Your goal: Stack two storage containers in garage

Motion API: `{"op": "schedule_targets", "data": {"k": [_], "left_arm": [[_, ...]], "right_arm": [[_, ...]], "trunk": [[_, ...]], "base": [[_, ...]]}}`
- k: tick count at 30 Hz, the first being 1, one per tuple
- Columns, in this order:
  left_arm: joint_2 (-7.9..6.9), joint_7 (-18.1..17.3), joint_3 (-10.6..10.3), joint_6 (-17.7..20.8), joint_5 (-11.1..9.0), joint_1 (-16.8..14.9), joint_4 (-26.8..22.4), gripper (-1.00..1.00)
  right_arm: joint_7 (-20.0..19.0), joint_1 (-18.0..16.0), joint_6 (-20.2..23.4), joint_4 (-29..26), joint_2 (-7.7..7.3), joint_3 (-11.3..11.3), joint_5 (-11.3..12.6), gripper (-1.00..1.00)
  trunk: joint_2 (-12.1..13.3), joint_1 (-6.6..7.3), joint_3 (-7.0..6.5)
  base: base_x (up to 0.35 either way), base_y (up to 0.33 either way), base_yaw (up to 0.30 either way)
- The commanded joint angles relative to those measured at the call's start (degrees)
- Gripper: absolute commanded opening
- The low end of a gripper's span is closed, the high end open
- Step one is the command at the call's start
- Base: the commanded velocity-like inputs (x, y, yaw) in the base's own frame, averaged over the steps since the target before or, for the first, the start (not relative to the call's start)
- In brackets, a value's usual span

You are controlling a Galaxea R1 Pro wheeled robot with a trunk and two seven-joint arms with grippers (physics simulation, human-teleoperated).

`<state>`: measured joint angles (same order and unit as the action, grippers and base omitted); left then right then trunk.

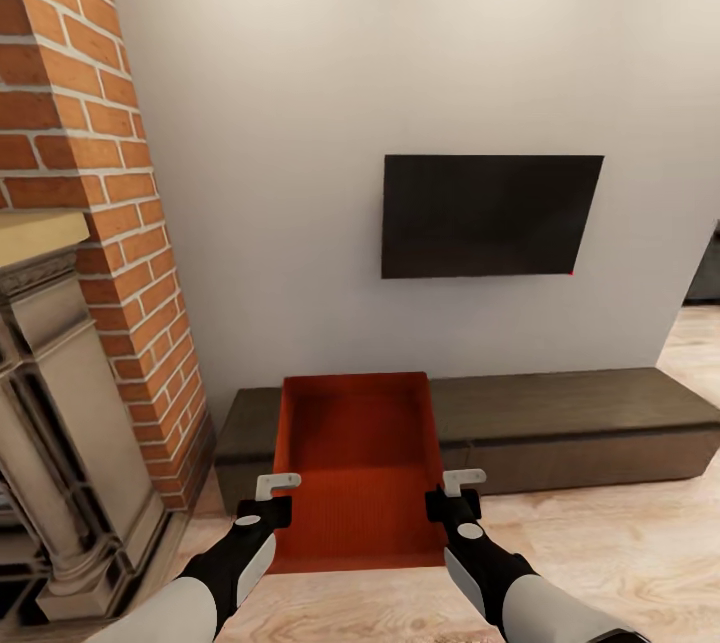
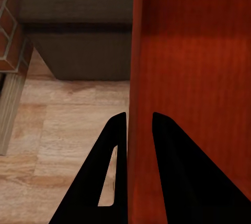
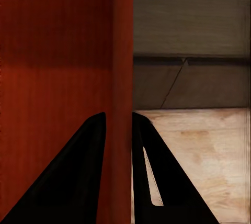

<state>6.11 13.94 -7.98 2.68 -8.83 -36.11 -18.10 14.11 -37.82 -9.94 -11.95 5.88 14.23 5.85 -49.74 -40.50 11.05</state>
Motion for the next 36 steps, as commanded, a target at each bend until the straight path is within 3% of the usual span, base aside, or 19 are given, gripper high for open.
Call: {"op": "schedule_targets", "data": {"k": [1, 10, 36], "left_arm": [[0.04, 1.12, 0.95, 0.31, 0.57, -0.01, -0.27, -1.0], [0.04, 1.1, 0.95, 0.32, 0.57, -0.01, -0.27, -1.0], [0.04, 1.11, 0.96, 0.31, 0.57, -0.01, -0.27, -1.0]], "right_arm": [[1.96, -0.07, -0.43, 0.17, 0.27, -1.57, 1.02, -1.0], [1.9, -0.07, -0.38, 0.17, 0.27, -1.58, 1.04, -1.0], [2.04, -0.07, -0.6, 0.08, 0.21, -1.55, 1.05, -1.0]], "trunk": [[-0.06, -0.01, 0.06], [-0.06, -0.01, -0.09], [-0.06, -0.01, -1.09]], "base": [[0.0, 0.0, -0.279], [0.0, 0.0, -0.245], [0.0, 0.0, -0.032]]}}
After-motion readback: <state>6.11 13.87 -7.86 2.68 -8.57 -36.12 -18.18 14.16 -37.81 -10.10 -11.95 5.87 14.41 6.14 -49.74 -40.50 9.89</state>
